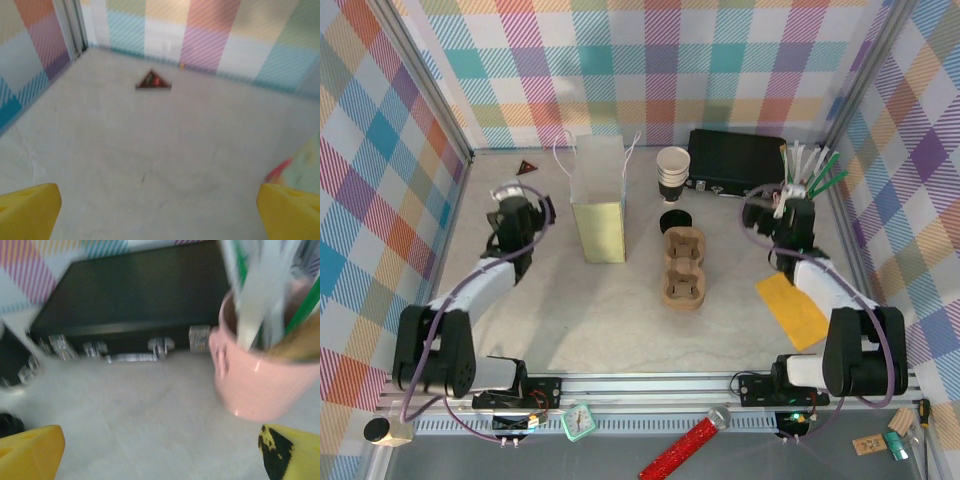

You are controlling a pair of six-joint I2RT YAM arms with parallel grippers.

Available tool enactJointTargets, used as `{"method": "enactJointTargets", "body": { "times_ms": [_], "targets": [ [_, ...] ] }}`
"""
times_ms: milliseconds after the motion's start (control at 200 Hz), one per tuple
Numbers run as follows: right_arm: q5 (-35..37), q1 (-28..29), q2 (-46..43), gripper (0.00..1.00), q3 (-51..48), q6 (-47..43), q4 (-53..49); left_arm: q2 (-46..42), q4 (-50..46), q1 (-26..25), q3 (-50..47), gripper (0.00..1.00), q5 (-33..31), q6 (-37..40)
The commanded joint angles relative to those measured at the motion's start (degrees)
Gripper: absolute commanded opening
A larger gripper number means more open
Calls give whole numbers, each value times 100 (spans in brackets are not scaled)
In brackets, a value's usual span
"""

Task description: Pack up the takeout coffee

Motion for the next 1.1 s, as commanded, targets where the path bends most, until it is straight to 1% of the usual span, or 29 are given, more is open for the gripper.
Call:
{"method": "enactJointTargets", "body": {
  "times_ms": [0,55,150,245,315,455,515,620,720,845,920,970,1095],
  "targets": [
    [-11,-59,77,99,1260,961,-2635,-370,-2551,65,871,100,43,-1218],
    [-481,-49,299,99,1865,955,-3122,-415,-3191,66,1197,100,329,-1418],
    [-1023,6,613,99,2607,1115,-3488,-539,-3553,63,1386,100,865,-1585],
    [-921,374,1043,100,3444,1251,-3933,-719,-3631,65,1424,100,1165,-1699],
    [-586,730,1456,94,4102,1242,-4317,-787,-3747,45,1509,100,1327,-1761],
    [-294,1290,2467,72,5421,1298,-4923,-780,-4125,-20,1726,100,1399,-1772],
    [-112,1460,2899,64,5985,1374,-5216,-782,-4223,-40,1775,100,1433,-1758],
    [-5,1690,3640,48,6960,1472,-5678,-861,-4319,-79,1798,100,1496,-1748],
    [-11,1832,4182,46,7671,1523,-5878,-935,-4339,-124,1780,100,1591,-1724],
    [18,1900,4903,33,8654,1712,-6380,-1000,-4388,-190,1764,100,1570,-1710],
    [55,1904,5253,32,9132,1823,-6647,-1016,-4428,-214,1751,100,1561,-1712],
    [49,1904,5391,32,9289,1845,-6684,-1014,-4466,-218,1736,100,1579,-1708],
    [12,1905,5541,29,9333,1857,-6534,-1037,-4497,-242,1689,100,1611,-1752]
  ]
}}
